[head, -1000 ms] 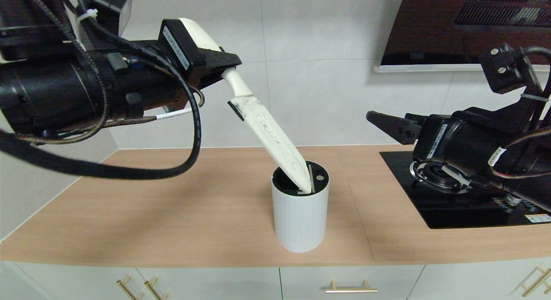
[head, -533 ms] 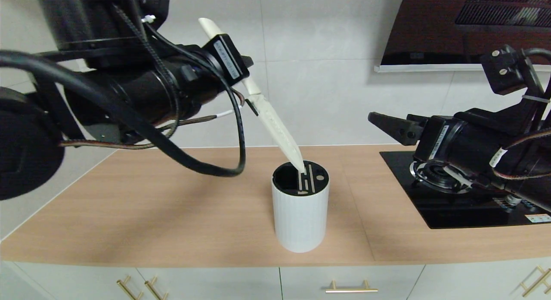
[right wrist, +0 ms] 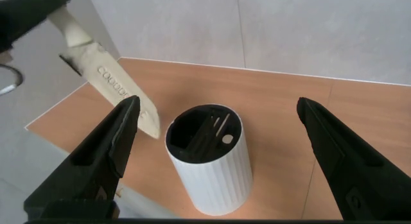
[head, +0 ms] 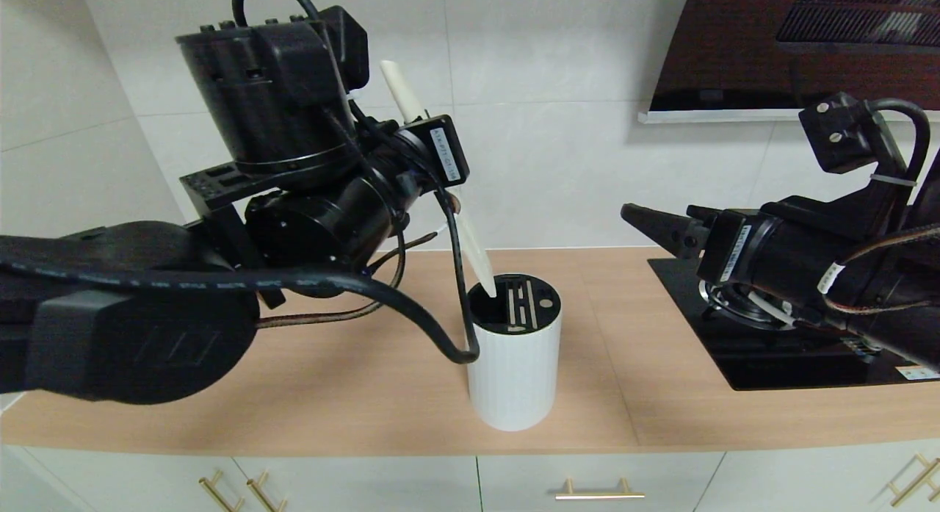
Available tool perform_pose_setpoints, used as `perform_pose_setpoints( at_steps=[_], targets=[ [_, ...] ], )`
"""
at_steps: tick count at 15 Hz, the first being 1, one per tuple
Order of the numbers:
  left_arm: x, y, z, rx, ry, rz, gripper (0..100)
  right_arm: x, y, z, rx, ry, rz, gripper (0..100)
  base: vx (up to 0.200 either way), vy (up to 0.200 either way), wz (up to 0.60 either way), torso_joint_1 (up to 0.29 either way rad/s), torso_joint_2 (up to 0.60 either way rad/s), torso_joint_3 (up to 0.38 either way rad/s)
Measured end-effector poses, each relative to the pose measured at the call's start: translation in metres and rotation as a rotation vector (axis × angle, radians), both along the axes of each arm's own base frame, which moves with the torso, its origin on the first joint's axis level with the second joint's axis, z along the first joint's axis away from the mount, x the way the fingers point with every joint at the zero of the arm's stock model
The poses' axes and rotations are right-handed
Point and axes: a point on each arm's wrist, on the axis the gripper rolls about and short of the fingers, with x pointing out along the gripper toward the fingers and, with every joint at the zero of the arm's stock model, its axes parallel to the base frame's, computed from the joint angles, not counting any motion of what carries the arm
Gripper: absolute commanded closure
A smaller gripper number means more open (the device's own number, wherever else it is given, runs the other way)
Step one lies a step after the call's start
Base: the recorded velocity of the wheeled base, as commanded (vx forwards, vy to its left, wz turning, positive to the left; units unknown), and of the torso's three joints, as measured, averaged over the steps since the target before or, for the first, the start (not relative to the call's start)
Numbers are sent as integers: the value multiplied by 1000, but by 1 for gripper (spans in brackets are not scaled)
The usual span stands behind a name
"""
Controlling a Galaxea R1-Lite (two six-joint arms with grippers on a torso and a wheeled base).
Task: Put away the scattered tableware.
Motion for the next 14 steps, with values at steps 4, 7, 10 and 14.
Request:
perform_pose_setpoints(
  at_steps=[4, 7, 10, 14],
  targets=[
    [7, -7, -12, 50, -97, 67, 100, 2, 2, -4, -10, 13, 0, 0, 0, 0, 0, 0, 0, 0],
    [17, -14, -25, 73, -116, 104, 100, 3, 2, -5, -13, 16, 2, 0, 0, 0, 0, 0, 0, 0],
    [24, -23, -40, 96, -93, 116, 100, 3, 2, -6, -14, 18, 1, 0, 0, 0, 0, 0, 0, 0],
    [27, -33, -55, 116, -68, 102, 100, 4, 3, -8, -17, 22, 2, 0, 0, 0, 0, 0, 0, 0]
  ],
)
